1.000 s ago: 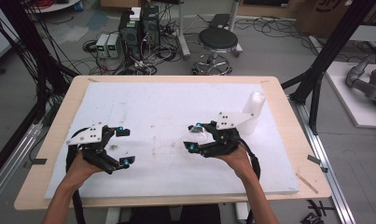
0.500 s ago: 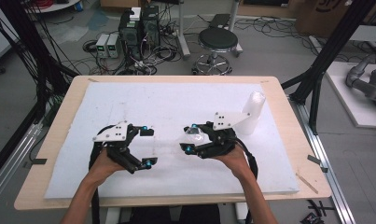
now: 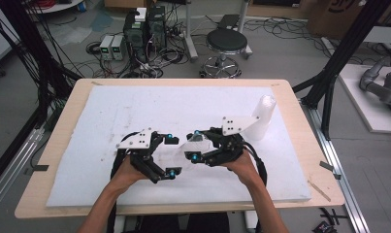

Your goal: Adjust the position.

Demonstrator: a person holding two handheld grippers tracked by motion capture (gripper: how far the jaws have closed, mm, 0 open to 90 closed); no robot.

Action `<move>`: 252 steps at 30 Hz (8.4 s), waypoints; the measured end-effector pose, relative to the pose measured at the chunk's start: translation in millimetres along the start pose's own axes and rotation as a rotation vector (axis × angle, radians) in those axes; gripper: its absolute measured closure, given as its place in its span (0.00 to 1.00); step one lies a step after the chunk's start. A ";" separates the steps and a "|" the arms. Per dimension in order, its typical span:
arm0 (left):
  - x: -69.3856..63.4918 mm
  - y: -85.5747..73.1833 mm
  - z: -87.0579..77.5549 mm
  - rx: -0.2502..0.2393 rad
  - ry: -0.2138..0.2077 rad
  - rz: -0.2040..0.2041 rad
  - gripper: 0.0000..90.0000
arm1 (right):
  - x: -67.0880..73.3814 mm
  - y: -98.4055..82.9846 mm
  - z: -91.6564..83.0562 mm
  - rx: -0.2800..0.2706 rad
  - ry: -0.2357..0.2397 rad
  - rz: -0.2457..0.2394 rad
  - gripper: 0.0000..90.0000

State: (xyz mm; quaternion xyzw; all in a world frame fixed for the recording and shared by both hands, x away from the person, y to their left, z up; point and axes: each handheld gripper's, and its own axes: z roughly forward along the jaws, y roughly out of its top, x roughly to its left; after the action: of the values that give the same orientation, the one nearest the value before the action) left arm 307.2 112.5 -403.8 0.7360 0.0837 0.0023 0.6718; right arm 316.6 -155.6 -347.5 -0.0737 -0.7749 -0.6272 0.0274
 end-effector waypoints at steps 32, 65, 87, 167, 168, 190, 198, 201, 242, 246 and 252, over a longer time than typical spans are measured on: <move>-4.4 -5.4 13.6 -0.022 -0.021 0.016 0.19 | 2.0 -3.2 11.1 -0.004 0.034 0.003 0.46; -3.3 -1.6 0.5 0.071 0.036 0.024 0.36 | -0.2 -5.2 5.4 0.077 -0.014 -0.001 0.18; -2.1 26.0 19.1 0.839 -0.001 -0.002 0.36 | 22.8 -9.3 28.6 0.807 -0.123 -0.222 0.19; 2.5 7.9 -40.6 0.086 0.117 -0.004 0.07 | -16.1 -44.8 10.4 0.295 -0.004 -0.079 0.48; 2.7 7.0 -41.2 0.073 0.119 -0.006 0.07 | -16.2 -46.1 11.1 0.276 0.000 -0.074 0.48; 2.6 -5.4 -27.2 -0.022 0.070 -0.031 0.07 | -19.8 -55.2 6.5 0.054 0.037 -0.064 0.48; 2.9 -5.4 -12.3 -0.041 0.046 -0.033 0.07 | -19.6 -54.4 5.6 0.042 0.041 -0.070 0.48; 2.7 -3.7 -9.5 -0.048 0.048 -0.027 0.07 | -19.7 -54.2 5.1 0.040 0.043 -0.068 0.48; 3.6 4.9 -5.8 -0.075 0.003 -0.017 0.37 | -18.4 -54.5 7.4 0.054 0.067 -0.078 0.36; 3.9 5.4 -7.4 -0.076 0.006 -0.013 0.37 | -16.0 -53.3 12.8 0.097 0.054 -0.070 0.22; 3.1 5.8 -9.6 -0.074 0.007 -0.012 0.37 | -14.8 -51.9 15.0 0.098 0.048 -0.075 0.21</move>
State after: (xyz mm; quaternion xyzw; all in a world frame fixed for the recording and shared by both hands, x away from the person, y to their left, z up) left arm 309.9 121.9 -397.5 0.7101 0.0905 0.0039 0.6982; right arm 324.2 -152.7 -402.9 -0.0278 -0.8060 -0.5907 0.0261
